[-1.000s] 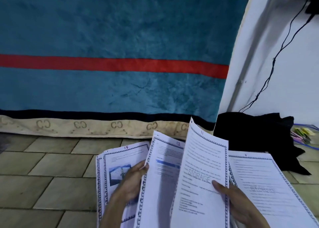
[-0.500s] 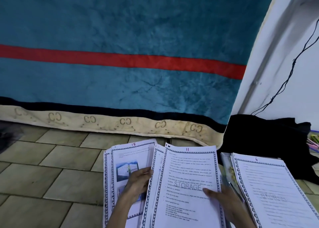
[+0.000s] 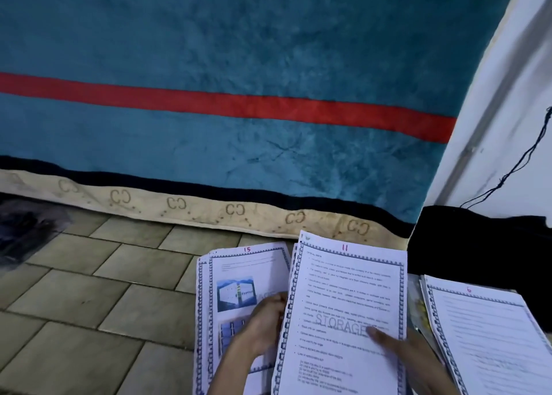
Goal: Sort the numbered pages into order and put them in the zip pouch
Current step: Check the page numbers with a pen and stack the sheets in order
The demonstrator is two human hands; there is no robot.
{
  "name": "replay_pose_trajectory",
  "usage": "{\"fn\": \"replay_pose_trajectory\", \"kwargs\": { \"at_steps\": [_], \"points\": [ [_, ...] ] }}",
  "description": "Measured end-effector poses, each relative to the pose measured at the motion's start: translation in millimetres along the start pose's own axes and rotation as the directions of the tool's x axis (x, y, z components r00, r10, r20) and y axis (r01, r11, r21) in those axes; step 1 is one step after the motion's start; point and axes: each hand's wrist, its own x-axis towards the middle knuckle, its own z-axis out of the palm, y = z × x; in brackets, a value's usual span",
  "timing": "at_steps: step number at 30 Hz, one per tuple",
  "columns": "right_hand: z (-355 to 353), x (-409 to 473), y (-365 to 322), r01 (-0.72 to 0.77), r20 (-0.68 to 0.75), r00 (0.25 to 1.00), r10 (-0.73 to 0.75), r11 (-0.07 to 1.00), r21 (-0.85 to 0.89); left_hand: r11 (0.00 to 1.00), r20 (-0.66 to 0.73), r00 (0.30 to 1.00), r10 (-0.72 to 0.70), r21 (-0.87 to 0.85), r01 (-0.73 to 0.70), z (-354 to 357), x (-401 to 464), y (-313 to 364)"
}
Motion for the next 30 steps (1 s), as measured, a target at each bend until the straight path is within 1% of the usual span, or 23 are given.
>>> {"fn": "replay_pose_trajectory", "kwargs": {
  "at_steps": [2, 5, 8, 10, 13, 14, 16, 17, 19, 20, 21, 23, 25, 26, 27, 28, 29, 30],
  "points": [
    [1, 1, -2, 0.051, 0.004, 0.999, -0.051, 0.998, -0.023, 1.000, -0.023, 1.000, -0.010, -0.013, 0.010, -1, -2, 3],
    [3, 4, -7, 0.033, 0.029, 0.999, -0.033, 0.999, 0.003, 1.000, -0.025, 1.000, -0.014, -0.029, 0.013, -4, -7, 5],
    [5, 12, -7, 0.022, 0.010, 1.000, -0.021, 0.993, -0.119, 0.999, -0.024, 1.000, -0.018, -0.040, 0.017, -7, -7, 4],
    [5, 12, -6, 0.025, -0.016, 1.000, -0.027, 0.991, -0.134, 0.998, -0.010, 1.000, -0.025, -0.060, 0.025, -6, -7, 5],
    [4, 10, -8, 0.032, 0.021, 0.999, -0.029, 0.991, -0.132, 0.996, 0.048, 0.999, -0.011, -0.085, 0.015, -7, -4, 3],
    [2, 10, -8, 0.059, 0.016, 0.998, -0.058, 0.991, -0.118, 0.996, 0.058, 0.998, -0.018, -0.089, 0.023, -6, -4, 3],
    [-6, 10, -8, 0.110, -0.081, 0.989, -0.126, 0.978, -0.178, 0.995, 0.064, 0.997, -0.047, -0.087, 0.052, -3, -4, 5],
    [-13, 12, -5, 0.110, -0.146, 0.978, -0.149, 0.963, -0.247, 0.996, 0.053, 0.997, -0.055, -0.073, 0.059, -3, -5, 7],
    [-29, 14, -4, 0.069, -0.260, 0.949, -0.178, 0.922, -0.381, 1.000, -0.030, 0.999, -0.017, -0.002, 0.017, -10, -5, 10],
    [-34, 14, -7, 0.040, -0.321, 0.928, -0.188, 0.908, -0.417, 0.999, -0.109, 0.994, 0.033, 0.022, -0.031, -16, -5, 12],
    [-39, 13, -12, 0.018, -0.366, 0.908, -0.202, 0.894, -0.448, 0.996, -0.199, 0.976, 0.084, 0.048, -0.076, -23, -6, 15],
    [-42, 8, -22, -0.018, -0.432, 0.872, -0.230, 0.868, -0.497, 0.983, -0.357, 0.918, 0.172, 0.127, -0.135, -37, -8, 21],
    [-38, 3, -26, -0.090, -0.479, 0.848, -0.227, 0.829, -0.552, 0.967, -0.482, 0.841, 0.245, 0.186, -0.175, -54, -10, 26],
    [-37, 3, -25, -0.142, -0.515, 0.824, -0.237, 0.793, -0.592, 0.960, -0.537, 0.797, 0.276, 0.201, -0.197, -61, -12, 29],
    [-37, 8, -19, -0.205, -0.547, 0.789, -0.280, 0.719, -0.664, 0.947, -0.587, 0.746, 0.316, 0.237, -0.215, -69, -13, 31],
    [-33, 13, -14, -0.224, -0.550, 0.754, -0.361, 0.645, -0.731, 0.930, -0.634, 0.686, 0.357, 0.314, -0.193, -75, -16, 32],
    [-25, 19, -8, -0.208, -0.521, 0.712, -0.470, 0.567, -0.797, 0.909, -0.682, 0.620, 0.388, 0.396, -0.132, -80, -20, 33],
    [-10, 24, -3, -0.145, -0.452, 0.679, -0.579, 0.497, -0.855, 0.882, -0.707, 0.570, 0.418, 0.467, -0.067, -83, -26, 33]
  ]
}}
